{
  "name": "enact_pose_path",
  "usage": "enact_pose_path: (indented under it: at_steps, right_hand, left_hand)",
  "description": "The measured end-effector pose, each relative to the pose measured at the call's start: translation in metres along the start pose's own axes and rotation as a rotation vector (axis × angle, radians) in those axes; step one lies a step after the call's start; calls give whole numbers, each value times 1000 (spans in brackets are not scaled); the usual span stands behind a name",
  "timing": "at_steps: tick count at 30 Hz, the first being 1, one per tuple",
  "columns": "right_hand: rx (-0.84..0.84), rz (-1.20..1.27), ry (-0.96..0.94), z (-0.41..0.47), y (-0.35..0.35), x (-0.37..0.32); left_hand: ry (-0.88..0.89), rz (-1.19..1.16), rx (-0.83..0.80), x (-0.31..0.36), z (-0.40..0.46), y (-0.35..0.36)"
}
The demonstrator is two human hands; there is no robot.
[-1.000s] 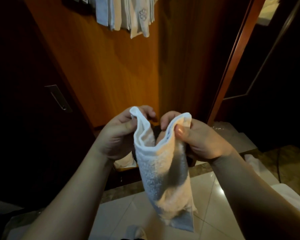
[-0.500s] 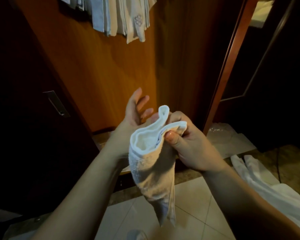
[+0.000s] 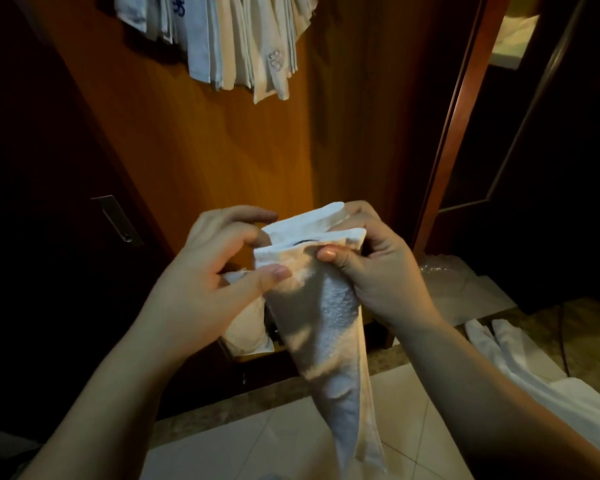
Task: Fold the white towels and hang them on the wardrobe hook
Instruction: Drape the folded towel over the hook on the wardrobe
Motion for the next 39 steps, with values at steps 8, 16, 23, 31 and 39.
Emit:
enact_pose_path:
  at_steps: [8,16,23,31,39]
  right_hand:
    - [2,-114,-13,1,-7,-12]
    - [-189,-16,50,-2,-13,-22]
    - [-264,-56,58,2,-9,-28]
    - [30,-7,-37,14,-2,-44]
    - [95,261,407,49,-19,-15]
  left_hand:
    - [-15,26,-25,6,14,-4]
    - [-129,-317,-54,25,23,-7]
    - [-38,-196,-118,20,20,-17]
    - [-362,-1048,231,-17,10,29]
    - [-482,-1047,213,-25,17,47]
Point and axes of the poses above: each hand's wrist, its own z-axis towards the middle knuckle, its own y-axis out of the palm, x = y × z, the point moved 3 cm from there along z, towards the middle knuckle, and after that the axes turned 15 degrees about y, right-handed, at the moved point
